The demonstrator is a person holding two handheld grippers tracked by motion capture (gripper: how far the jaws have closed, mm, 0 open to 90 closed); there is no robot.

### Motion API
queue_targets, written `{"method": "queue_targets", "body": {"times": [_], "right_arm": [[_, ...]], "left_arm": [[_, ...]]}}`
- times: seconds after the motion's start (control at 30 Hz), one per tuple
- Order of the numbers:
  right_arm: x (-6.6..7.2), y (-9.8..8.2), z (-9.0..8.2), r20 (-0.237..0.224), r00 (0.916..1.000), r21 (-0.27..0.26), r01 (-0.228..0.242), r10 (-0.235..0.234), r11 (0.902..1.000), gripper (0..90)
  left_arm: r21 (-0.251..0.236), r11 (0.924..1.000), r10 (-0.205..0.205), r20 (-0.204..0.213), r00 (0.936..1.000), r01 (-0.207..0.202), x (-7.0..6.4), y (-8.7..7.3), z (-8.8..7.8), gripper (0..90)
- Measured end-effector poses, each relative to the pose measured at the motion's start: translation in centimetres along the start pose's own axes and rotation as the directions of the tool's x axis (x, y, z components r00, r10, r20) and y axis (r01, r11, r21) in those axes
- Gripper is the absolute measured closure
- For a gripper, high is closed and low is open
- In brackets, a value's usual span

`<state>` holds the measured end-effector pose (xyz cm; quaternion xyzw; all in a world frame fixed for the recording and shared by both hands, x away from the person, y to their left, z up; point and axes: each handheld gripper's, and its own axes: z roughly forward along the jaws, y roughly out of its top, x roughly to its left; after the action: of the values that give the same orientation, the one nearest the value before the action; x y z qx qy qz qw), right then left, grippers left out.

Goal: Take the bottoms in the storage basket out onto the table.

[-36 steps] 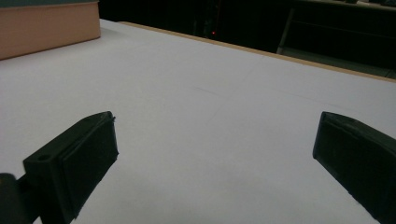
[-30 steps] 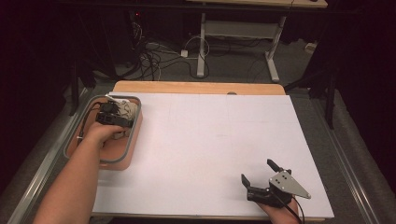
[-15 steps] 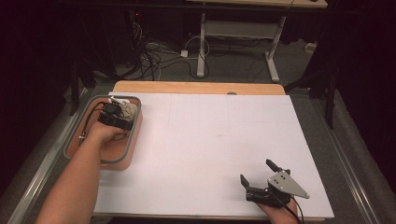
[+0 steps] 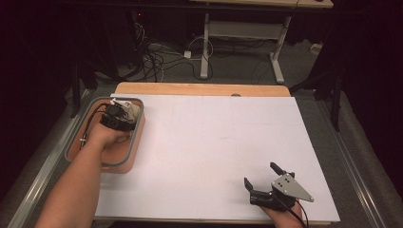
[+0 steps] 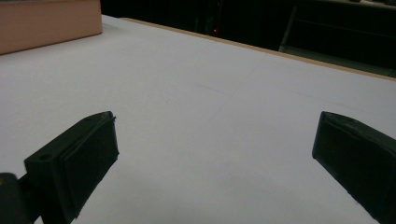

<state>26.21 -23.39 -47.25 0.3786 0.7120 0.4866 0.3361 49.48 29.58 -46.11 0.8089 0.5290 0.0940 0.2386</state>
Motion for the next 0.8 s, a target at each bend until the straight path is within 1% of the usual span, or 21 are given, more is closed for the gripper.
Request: {"method": "queue_targets", "body": {"times": [0.1,0.4,0.5,0.67,0.8], "right_arm": [[0.0,0.0,0.0,0.002,1.0000,-0.002,-0.001,0.001,1.0000,1.2],[-0.1,0.0,-0.1,0.002,1.0000,-0.005,-0.002,0.002,1.0000,1.3],[-0.1,0.0,-0.1,0.002,1.0000,-0.004,-0.003,0.003,1.0000,1.3],[-0.2,0.0,-0.1,-0.004,1.0000,-0.002,0.001,-0.001,1.0000,1.4],[-0.3,0.0,-0.1,-0.007,1.0000,-0.007,0.003,-0.003,1.0000,1.4]], "left_arm": [[0.000,0.9999,0.011,-0.007,0.9999,-0.011,-0.1,0.0,0.0,48.0],[0.002,1.0000,0.000,0.003,1.0000,0.000,0.0,0.1,-0.2,51.8],[0.004,1.0000,-0.002,-0.004,1.0000,0.002,-0.1,0.2,-0.3,52.5],[0.017,0.9999,0.002,-0.013,0.9999,-0.002,-0.4,0.1,-0.7,53.5],[0.040,0.9991,0.013,-0.024,0.9996,-0.012,-0.5,0.1,-1.0,53.6]]}}
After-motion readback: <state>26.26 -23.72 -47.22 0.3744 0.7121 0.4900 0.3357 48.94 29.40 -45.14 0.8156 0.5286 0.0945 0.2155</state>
